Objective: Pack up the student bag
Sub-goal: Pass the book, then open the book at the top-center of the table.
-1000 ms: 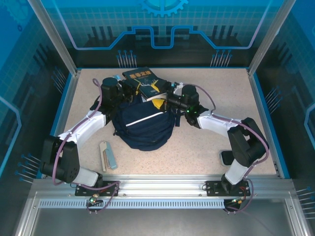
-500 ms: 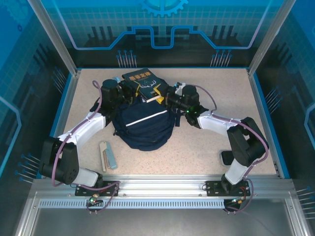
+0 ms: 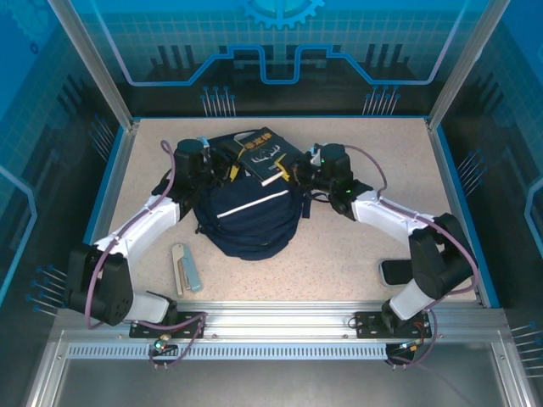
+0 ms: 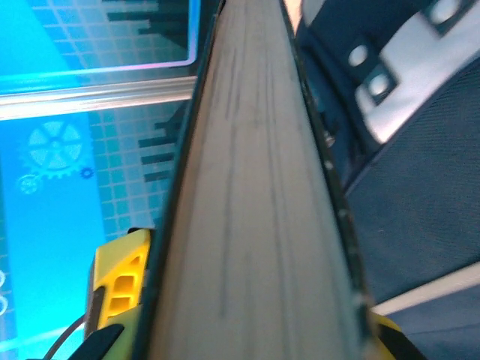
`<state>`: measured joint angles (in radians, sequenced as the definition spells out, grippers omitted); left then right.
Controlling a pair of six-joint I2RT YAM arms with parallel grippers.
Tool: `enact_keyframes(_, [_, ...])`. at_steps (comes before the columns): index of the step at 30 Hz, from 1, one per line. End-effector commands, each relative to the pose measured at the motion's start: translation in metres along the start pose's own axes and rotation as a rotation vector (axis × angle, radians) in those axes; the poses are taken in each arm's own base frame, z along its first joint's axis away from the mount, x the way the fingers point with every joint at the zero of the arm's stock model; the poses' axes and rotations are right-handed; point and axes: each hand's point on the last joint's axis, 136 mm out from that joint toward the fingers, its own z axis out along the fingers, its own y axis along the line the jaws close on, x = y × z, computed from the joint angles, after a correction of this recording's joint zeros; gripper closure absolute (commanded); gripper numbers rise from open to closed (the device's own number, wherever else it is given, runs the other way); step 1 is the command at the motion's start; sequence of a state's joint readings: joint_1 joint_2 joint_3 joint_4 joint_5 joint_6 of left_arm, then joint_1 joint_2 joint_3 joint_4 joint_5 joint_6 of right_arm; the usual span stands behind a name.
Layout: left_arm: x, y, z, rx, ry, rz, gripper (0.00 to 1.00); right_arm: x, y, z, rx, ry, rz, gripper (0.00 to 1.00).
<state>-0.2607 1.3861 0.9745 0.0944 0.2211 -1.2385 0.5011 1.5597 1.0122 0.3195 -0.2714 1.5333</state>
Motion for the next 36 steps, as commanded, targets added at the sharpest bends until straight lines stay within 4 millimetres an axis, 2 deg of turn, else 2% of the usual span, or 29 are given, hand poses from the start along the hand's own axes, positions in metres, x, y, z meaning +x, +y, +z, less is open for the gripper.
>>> enact_keyframes(1, [0.011,-0.003,-0.011,-0.067,0.075,0.182,0.23,-0.020,0.032,-0.035,0.019,-0.074,-0.180,0.91])
enact_keyframes(6, [0.042,0.001,-0.012,-0.147,0.218,0.406,0.16,-0.041,0.030,-0.082,0.107,-0.129,-0.301,0.91])
enact_keyframes(10, [0.070,0.003,-0.013,-0.225,0.317,0.640,0.14,-0.060,0.023,-0.130,0.184,-0.211,-0.368,0.91])
enact_keyframes(14, [0.104,0.009,-0.013,-0.288,0.428,0.922,0.15,-0.070,0.017,-0.175,0.263,-0.276,-0.397,0.92])
enact_keyframes(17, [0.123,0.021,-0.012,-0.359,0.492,1.122,0.15,-0.073,0.011,-0.195,0.287,-0.294,-0.390,0.91])
enact_keyframes(22, [0.140,0.049,-0.007,-0.459,0.633,1.309,0.15,-0.075,0.009,-0.208,0.266,-0.305,-0.339,0.91])
enact_keyframes(25, [0.142,0.070,-0.003,-0.545,0.719,1.393,0.14,-0.075,0.009,-0.209,0.262,-0.317,-0.334,0.90])
enact_keyframes(28, [0.137,0.090,0.002,-0.638,0.777,1.444,0.15,-0.075,0.006,-0.208,0.270,-0.309,-0.328,0.90])
enact_keyframes(36, [0.116,0.128,0.017,-0.849,0.844,1.558,0.30,-0.074,-0.003,-0.208,0.280,-0.302,-0.308,0.90])
